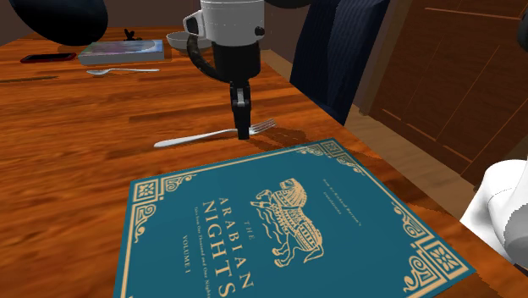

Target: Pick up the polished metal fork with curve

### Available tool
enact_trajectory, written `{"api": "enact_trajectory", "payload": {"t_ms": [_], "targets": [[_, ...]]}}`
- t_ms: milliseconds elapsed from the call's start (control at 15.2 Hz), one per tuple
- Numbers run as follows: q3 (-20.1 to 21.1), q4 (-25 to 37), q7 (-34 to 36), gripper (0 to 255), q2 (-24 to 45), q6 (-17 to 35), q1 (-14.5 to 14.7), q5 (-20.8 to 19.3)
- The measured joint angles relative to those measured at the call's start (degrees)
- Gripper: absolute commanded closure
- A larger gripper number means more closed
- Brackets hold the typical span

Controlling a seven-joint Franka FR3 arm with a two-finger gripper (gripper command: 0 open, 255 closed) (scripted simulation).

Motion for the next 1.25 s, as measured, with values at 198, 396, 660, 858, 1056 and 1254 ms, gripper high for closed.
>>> {"api": "enact_trajectory", "payload": {"t_ms": [198,396,660,858,1056,1254], "targets": [[0.00,-0.07,-0.06,255,-0.05,0.07,-0.02,0.04],[-0.02,2.05,-0.09,255,0.45,-1.85,0.01,-0.16],[0.09,6.10,0.02,255,1.37,-5.08,0.25,-0.52],[0.23,9.78,0.19,255,2.34,-7.87,0.56,-0.92],[0.39,13.23,0.43,255,3.32,-10.44,0.93,-1.33],[0.53,17.09,0.57,255,4.64,-13.06,1.34,-1.89]]}}
